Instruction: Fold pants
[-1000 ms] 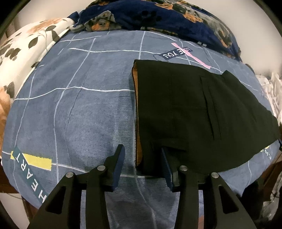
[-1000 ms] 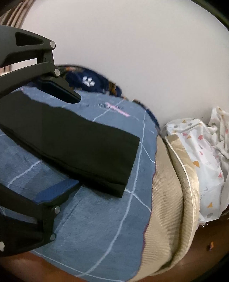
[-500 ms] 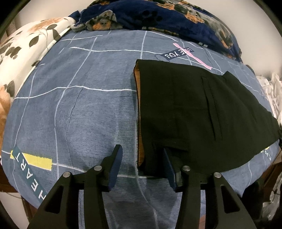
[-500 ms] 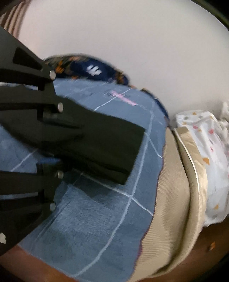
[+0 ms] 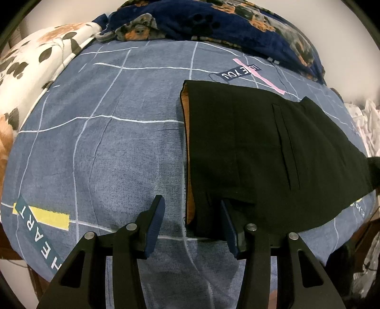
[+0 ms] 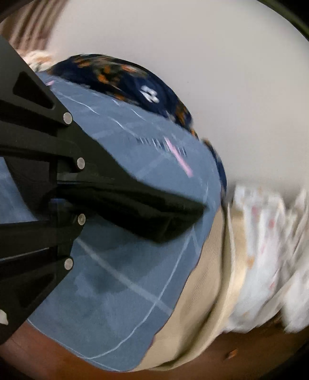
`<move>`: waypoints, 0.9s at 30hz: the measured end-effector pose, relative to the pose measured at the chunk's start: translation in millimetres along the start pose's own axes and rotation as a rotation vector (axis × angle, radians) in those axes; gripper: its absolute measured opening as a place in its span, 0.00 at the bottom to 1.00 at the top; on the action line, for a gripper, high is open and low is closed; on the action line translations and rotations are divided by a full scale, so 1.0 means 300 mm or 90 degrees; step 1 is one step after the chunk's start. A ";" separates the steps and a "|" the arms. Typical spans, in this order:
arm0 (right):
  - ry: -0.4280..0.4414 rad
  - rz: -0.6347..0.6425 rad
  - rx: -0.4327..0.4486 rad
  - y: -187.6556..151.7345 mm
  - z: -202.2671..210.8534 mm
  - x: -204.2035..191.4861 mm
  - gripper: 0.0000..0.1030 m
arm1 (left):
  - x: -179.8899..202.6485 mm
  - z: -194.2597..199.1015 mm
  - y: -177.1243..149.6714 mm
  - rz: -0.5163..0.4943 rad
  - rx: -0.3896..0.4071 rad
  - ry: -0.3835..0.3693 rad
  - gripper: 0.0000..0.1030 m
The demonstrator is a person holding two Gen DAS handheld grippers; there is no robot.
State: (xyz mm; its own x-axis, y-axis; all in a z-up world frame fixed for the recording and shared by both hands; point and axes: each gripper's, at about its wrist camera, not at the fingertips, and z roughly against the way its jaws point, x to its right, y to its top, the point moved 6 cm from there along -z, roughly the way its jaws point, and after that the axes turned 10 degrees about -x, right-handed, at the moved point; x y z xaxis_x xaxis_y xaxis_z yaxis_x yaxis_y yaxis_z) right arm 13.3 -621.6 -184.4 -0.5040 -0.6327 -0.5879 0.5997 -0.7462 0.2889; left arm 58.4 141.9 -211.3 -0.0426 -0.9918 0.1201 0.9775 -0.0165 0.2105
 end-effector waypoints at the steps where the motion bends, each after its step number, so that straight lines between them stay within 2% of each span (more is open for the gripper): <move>1: 0.003 0.021 -0.001 -0.012 0.004 -0.046 0.08 | 0.001 0.000 0.000 0.000 0.001 0.001 0.48; 6: 0.011 0.104 -0.020 -0.091 -0.024 -0.238 0.08 | -0.003 0.001 -0.004 0.011 0.004 -0.004 0.51; 11: 0.005 0.186 -0.066 -0.228 -0.112 -0.387 0.08 | -0.015 -0.004 -0.003 0.020 0.005 -0.010 0.54; 17: -0.011 0.249 -0.129 -0.397 -0.241 -0.452 0.08 | -0.018 -0.005 -0.005 0.020 0.006 -0.011 0.57; 27: -0.052 0.318 -0.157 -0.533 -0.325 -0.491 0.08 | -0.028 -0.007 -0.004 0.025 0.005 -0.015 0.61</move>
State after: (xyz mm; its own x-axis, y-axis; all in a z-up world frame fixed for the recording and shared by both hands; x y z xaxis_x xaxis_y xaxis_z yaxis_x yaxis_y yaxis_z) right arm 52.1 -388.9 -217.7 -0.1627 -0.9178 -0.3621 0.9003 -0.2883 0.3262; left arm 58.1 150.0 -214.6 -0.0091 -0.9885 0.1506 0.9769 0.0234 0.2124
